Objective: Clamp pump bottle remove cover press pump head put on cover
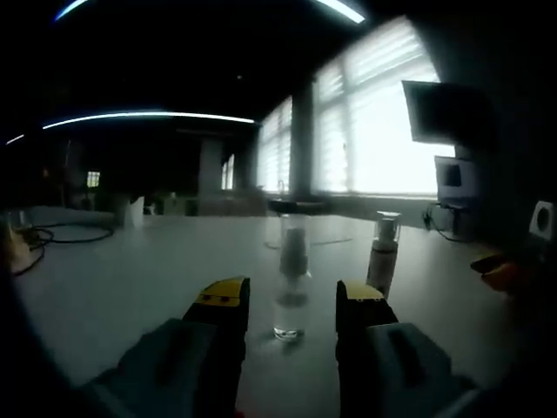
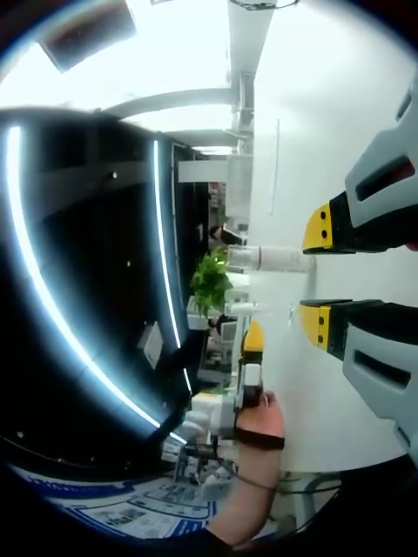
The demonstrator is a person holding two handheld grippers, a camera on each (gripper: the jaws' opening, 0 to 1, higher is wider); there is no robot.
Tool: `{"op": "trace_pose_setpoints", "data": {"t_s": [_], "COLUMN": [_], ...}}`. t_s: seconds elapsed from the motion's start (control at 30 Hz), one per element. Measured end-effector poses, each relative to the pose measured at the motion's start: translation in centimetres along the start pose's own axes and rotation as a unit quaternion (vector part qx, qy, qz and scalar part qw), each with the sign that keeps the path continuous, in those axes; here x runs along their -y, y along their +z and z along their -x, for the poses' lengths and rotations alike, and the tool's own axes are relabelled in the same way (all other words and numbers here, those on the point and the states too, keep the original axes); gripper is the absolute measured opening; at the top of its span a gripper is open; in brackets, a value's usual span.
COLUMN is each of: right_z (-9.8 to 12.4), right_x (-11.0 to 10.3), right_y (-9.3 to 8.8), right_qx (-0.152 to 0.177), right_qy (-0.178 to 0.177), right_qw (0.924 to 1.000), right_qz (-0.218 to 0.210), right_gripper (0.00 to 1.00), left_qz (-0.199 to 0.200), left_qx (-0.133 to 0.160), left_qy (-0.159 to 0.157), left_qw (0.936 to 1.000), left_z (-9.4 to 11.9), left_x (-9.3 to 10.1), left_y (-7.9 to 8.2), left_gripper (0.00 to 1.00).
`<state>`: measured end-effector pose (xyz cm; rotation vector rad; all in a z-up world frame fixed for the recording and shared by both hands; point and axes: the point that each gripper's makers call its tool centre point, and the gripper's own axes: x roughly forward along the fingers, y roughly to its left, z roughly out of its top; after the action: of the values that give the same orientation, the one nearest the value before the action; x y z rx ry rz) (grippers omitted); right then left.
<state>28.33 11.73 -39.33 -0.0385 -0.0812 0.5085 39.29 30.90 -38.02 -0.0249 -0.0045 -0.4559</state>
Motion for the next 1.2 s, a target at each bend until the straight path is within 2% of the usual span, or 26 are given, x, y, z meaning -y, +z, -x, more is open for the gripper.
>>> {"op": "trace_pose_setpoints", "data": {"t_s": [0.2, 0.37, 0.73, 0.97, 1.13, 1.2], "right_z": [0.0, 0.0, -0.1, -0.1, -0.1, -0.1], "right_x": [-0.1, -0.1, -0.2, -0.3, -0.3, -0.3], "right_y": [0.0, 0.0, -0.1, -0.1, -0.1, -0.1], "right_qx": [-0.001, -0.001, -0.003, -0.004, -0.003, -0.003], "right_qy": [0.000, 0.001, 0.002, 0.004, 0.004, 0.005], "right_qw": [1.0000, 1.0000, 1.0000, 1.0000, 1.0000, 1.0000], "right_qz": [0.001, 0.001, 0.002, 0.003, 0.003, 0.003], "right_gripper": [0.15, 0.15, 0.15, 0.15, 0.15, 0.15], "left_qz": [-0.018, -0.007, -0.024, -0.025, -0.041, -0.029], "left_qx": [-0.003, 0.000, -0.002, -0.004, -0.004, -0.008], "left_qy": [-0.005, -0.013, -0.016, -0.018, -0.014, -0.010], "left_qw": [0.9998, 0.9999, 0.9996, 0.9995, 0.9991, 0.9995], "left_z": [-1.1, -2.3, -4.0, -4.6, -5.3, -5.6], "left_x": [0.3, 0.1, 0.8, 0.6, 0.6, 0.2], "left_y": [-0.1, -0.4, -0.3, -0.7, -1.0, -1.3], "left_gripper": [0.31, 0.31, 0.30, 0.30, 0.28, 0.27]}}
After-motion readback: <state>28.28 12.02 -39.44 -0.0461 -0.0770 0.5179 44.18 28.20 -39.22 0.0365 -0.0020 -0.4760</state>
